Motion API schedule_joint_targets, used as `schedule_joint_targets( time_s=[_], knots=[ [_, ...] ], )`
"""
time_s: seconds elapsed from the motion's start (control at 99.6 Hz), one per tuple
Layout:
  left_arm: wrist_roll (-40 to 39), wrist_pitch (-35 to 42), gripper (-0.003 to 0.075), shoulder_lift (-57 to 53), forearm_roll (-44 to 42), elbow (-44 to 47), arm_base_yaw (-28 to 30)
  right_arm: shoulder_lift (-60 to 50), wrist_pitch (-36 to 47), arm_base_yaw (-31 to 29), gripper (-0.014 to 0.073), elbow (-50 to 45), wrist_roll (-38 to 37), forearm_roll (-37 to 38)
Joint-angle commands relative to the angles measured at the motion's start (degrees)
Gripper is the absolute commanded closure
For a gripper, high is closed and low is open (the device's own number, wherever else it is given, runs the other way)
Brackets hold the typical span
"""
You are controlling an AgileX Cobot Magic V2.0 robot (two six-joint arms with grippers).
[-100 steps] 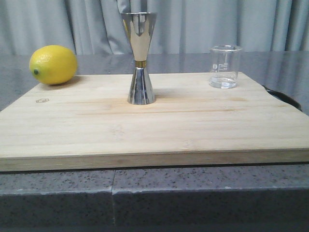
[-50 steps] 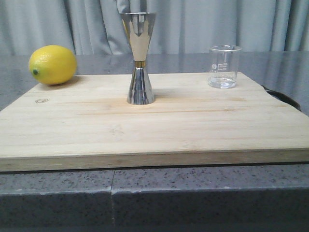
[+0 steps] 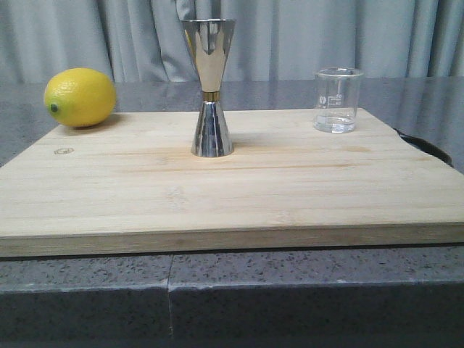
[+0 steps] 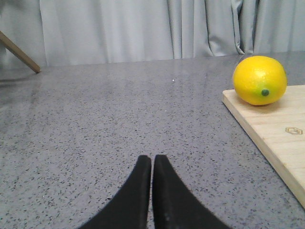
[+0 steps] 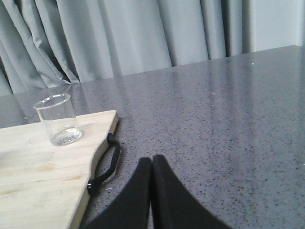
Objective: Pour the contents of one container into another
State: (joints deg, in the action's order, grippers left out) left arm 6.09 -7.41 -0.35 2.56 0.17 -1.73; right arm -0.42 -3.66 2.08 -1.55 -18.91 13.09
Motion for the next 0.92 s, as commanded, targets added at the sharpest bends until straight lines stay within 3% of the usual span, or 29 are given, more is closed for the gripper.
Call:
schedule_joint_targets(
  time_s=[0.0,0.161,0.321,0.402,0.914],
  knots=[
    [-0.04,4.84,0.0739,-1.42,0.13,0.34,0.18,-1.29,4.65,-0.28,0.0665,-0.93,0.1,0.05],
    [-0.04,4.84,0.0739,-1.42,0.13,0.34,0.18,-1.29,5.19,-0.28,0.0665,-0.93,1.04,0.05],
    [-0.04,4.84,0.0739,-1.42,0.13,0.34,0.18,-1.29,6.34,-0.28,0.0665,-0.93,13.92,-4.01],
    [-0.04,4.84,0.0739,-1.42,0.13,0.34,0.18,-1.29,6.23,-0.28,0.0665,-0.93,14.09,-7.81],
    [-0.04,4.84,0.0739,-1.42,0.13,0.34,0.18,-1.29,5.96,-0.28,0.0665,-0.93,14.09,-7.82]
  ],
)
